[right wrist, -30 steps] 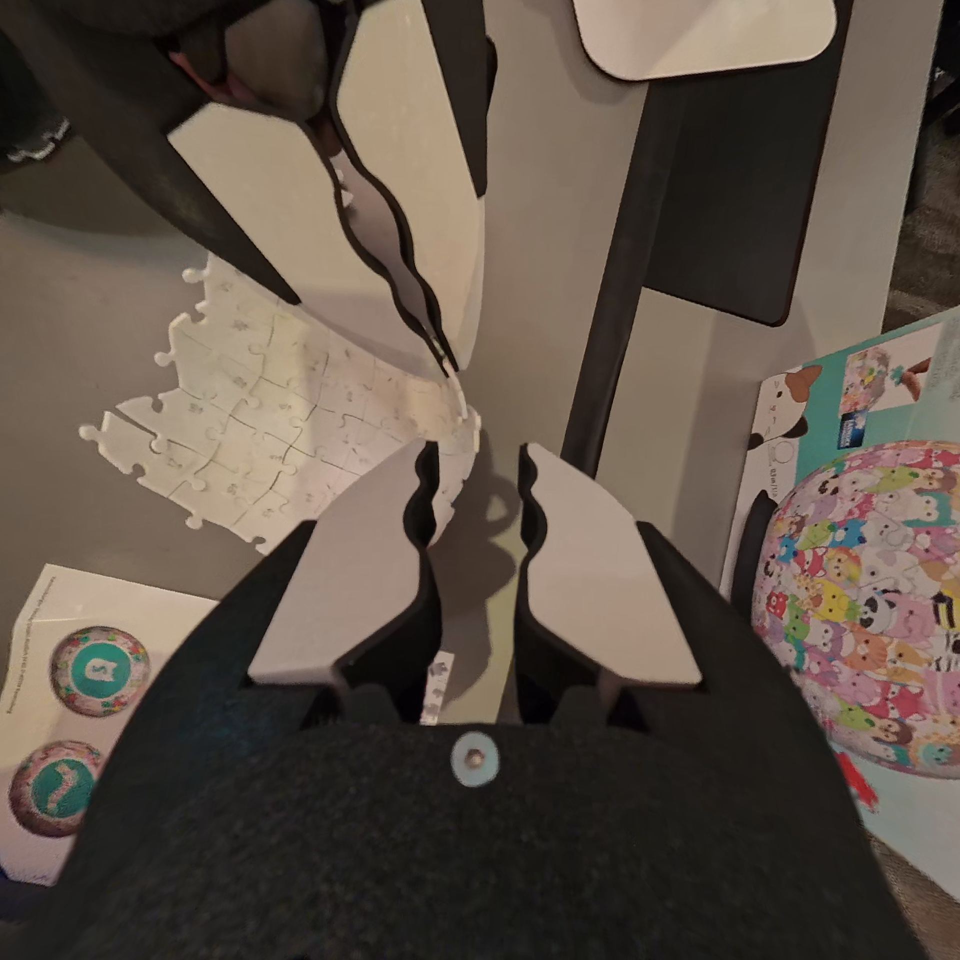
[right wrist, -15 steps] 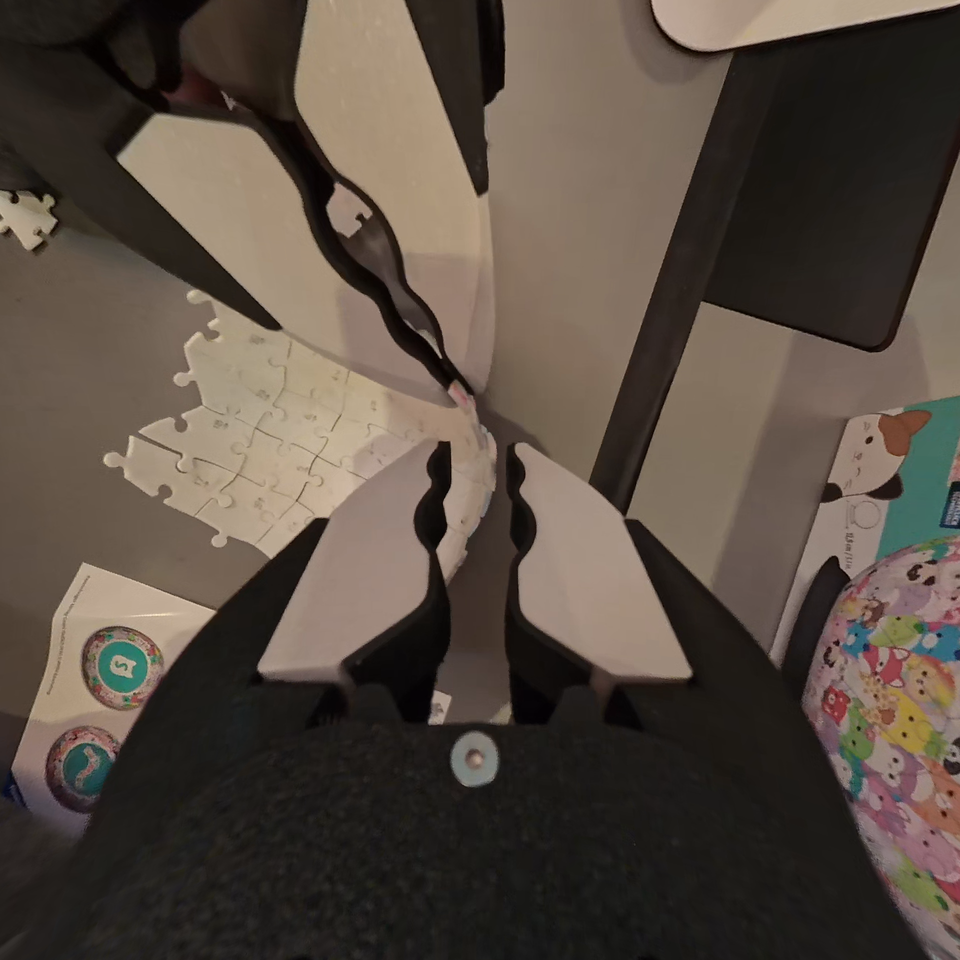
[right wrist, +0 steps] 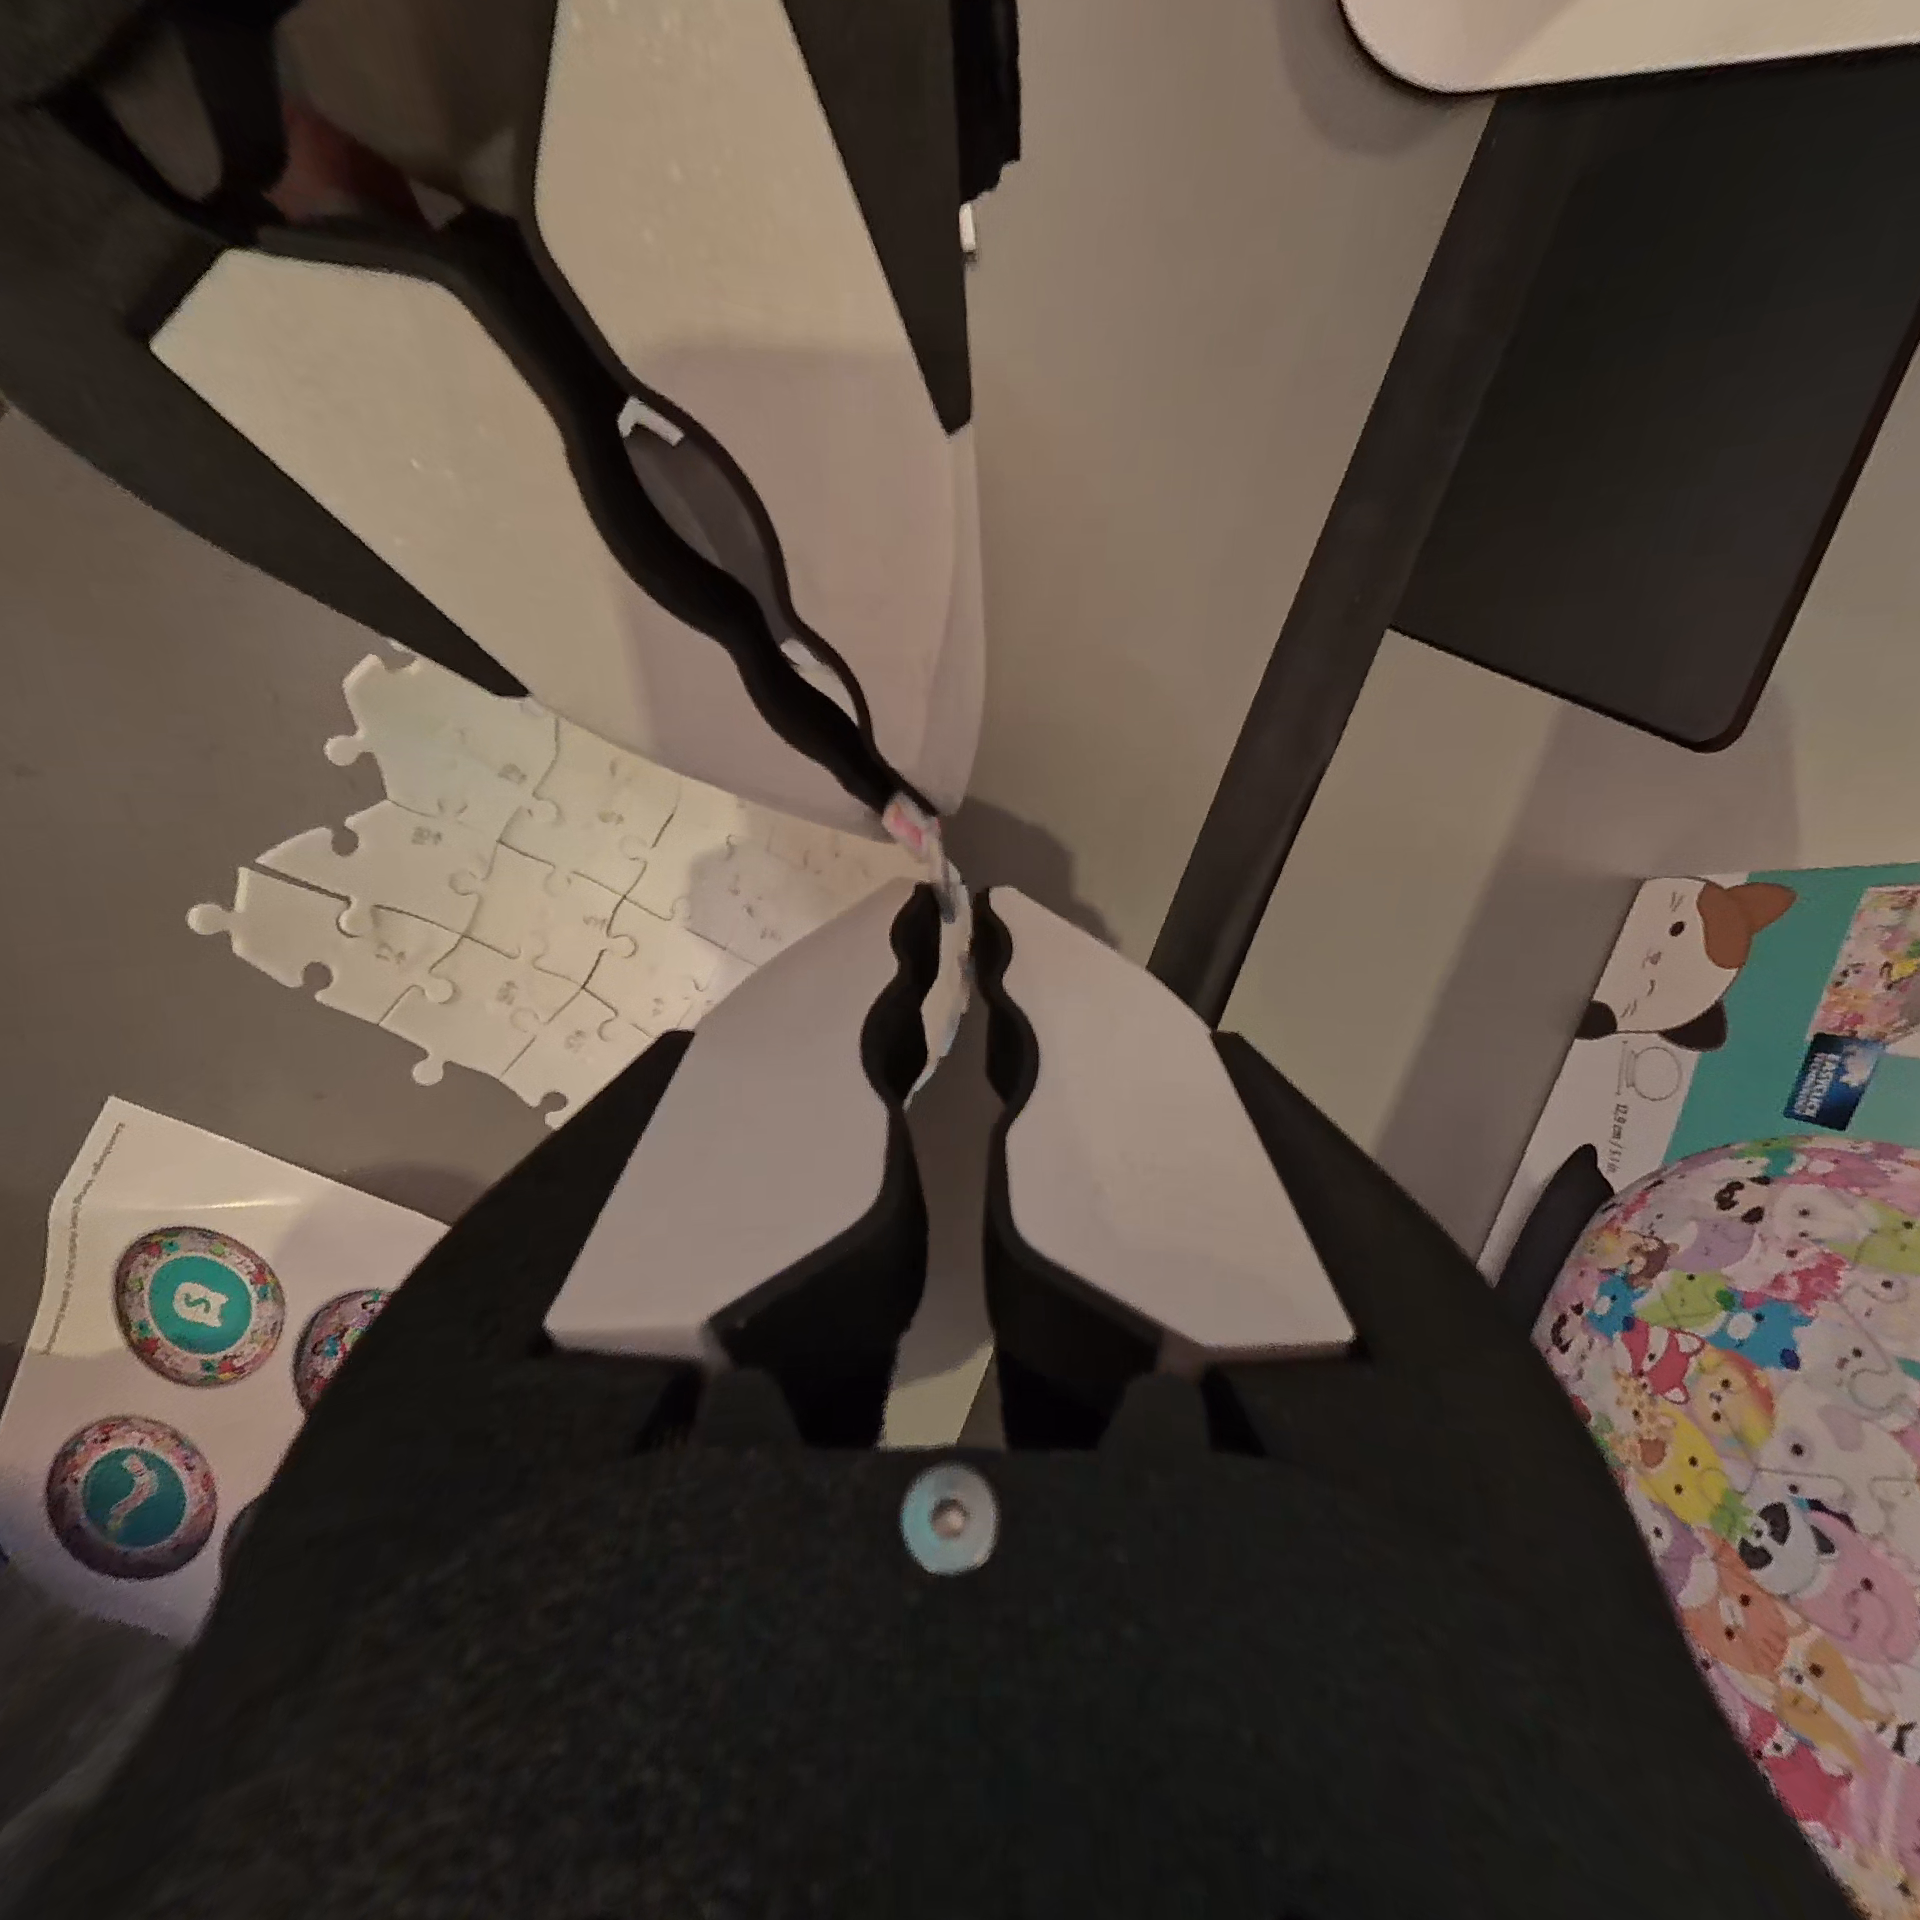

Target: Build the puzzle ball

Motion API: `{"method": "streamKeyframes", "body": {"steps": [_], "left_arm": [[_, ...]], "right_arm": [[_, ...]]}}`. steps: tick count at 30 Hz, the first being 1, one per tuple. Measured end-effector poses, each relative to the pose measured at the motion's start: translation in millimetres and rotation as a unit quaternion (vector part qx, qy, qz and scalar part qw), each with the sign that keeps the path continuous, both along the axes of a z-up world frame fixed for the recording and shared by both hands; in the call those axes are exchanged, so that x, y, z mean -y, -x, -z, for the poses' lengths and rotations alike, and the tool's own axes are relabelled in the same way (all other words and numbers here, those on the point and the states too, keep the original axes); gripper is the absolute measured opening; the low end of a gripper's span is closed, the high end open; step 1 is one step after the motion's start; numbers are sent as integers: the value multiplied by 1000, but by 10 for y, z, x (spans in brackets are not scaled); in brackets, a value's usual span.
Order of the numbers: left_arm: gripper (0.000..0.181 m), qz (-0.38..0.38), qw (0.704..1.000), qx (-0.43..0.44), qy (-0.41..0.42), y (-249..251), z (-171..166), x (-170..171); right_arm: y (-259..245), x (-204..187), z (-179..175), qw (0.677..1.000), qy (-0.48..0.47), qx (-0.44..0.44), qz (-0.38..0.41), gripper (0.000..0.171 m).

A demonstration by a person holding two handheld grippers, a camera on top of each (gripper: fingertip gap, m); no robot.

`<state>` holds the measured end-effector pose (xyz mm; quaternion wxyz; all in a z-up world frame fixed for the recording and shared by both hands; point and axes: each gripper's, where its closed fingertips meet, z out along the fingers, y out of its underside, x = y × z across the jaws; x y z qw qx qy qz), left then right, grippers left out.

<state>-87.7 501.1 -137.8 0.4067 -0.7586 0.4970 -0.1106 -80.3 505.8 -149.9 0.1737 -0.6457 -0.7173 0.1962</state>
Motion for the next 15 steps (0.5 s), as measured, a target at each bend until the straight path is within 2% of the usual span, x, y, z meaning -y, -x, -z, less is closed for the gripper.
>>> {"method": "streamKeyframes", "body": {"steps": [10,13,15], "left_arm": [[2,7,1000,-1,-3,4,0,8],[2,8,1000,-7,-10,7,0,7],[2,8,1000,-9,-15,8,-6,3]], "right_arm": [[-3,1,3,999,-35,2,-32,6],[-44,18,9,998,-38,18,-46,17],[-54,4,1,998,-37,21,-48,18]]}}
